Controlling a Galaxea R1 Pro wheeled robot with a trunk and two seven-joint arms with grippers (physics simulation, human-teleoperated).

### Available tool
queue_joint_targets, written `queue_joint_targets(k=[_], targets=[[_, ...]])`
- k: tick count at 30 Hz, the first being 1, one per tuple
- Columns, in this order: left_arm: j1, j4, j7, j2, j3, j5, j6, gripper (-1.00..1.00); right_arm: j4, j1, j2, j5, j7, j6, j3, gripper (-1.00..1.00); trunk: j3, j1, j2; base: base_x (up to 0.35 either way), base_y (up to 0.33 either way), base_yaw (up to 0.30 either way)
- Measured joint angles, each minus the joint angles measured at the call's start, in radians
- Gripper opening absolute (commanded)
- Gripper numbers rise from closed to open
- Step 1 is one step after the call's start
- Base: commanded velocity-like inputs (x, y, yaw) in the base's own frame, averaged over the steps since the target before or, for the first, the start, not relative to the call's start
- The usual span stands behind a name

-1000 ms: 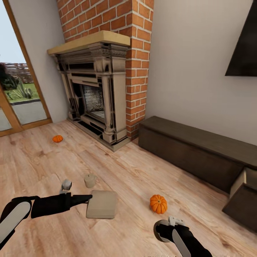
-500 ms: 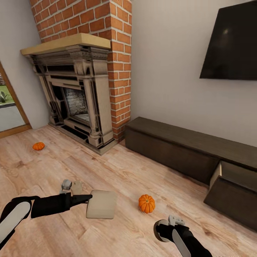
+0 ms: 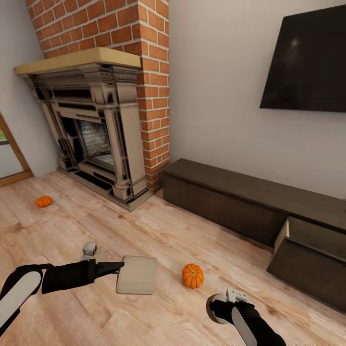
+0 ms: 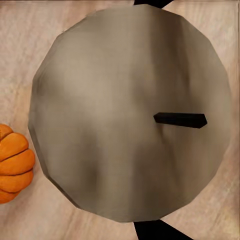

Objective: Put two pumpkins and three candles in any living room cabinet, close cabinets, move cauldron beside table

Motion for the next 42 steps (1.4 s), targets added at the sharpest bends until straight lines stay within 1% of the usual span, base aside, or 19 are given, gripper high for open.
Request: queue_joint_targets(k=[3,12,15,21,35,42], targets=[[0.000,0.000,0.000,0.000,0.000,0.000,0.000,-1.00,0.000,0.000,0.000,0.000,0.000,0.000,0.000,-1.00,0.005,-0.012,0.021,0.000,0.000,-0.163],[0.000,0.000,-0.001,0.000,0.001,-0.003,-0.001,-1.00,0.000,0.000,0.000,0.000,0.000,-0.001,0.000,-1.00,-0.007,-0.012,0.021,0.000,-0.003,-0.164],[0.000,0.000,-0.001,0.000,0.000,-0.006,-0.002,-1.00,0.000,0.000,0.000,0.000,0.000,-0.001,0.000,-1.00,-0.011,-0.012,0.021,-0.034,-0.152,-0.164],[0.000,0.000,-0.001,0.000,-0.001,-0.009,-0.003,-1.00,0.000,0.000,0.000,0.000,0.000,-0.004,0.000,-1.00,-0.019,-0.012,0.021,-0.021,-0.280,-0.159],[0.000,0.001,0.000,0.000,-0.002,-0.015,-0.004,-1.00,0.000,0.000,0.000,0.000,0.000,-0.006,0.000,-1.00,-0.027,-0.012,0.021,0.000,-0.307,-0.020],[0.000,0.001,-0.001,0.000,-0.002,-0.017,-0.004,-1.00,0.000,0.000,0.000,0.000,0.001,-0.006,0.000,-1.00,-0.034,-0.012,0.021,0.000,-0.308,-0.129]])
